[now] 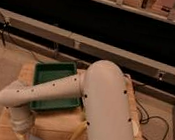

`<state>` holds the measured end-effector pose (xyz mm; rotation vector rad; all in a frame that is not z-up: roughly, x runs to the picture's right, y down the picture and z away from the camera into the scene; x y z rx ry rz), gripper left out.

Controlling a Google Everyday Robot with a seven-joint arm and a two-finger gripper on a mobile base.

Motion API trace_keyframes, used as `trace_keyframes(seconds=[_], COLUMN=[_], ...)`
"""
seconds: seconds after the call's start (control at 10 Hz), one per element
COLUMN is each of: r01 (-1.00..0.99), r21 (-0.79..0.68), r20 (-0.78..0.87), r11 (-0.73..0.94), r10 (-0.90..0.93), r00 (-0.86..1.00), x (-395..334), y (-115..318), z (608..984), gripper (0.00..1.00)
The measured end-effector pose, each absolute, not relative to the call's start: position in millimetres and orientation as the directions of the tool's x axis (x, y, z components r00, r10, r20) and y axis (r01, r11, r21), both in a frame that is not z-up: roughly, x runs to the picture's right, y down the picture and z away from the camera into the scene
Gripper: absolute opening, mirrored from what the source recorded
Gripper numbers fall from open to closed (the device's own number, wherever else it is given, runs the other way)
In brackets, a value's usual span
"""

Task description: Wipe table surface with sponge

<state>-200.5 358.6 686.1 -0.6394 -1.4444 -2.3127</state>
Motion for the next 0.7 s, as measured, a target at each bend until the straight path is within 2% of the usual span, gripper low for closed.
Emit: trace_keyframes(seconds=[0.3,0.7], r01=[0.585,0.562], r21=[0.626,0.474], r20=[0.646,0.714], r11=[-0.516,-0.678], r10=[-0.077,-0.077], r00=[-0.759,-0.696], x=[-169,-158], y=[349,332], z=[696,712], gripper=[0.02,0.04])
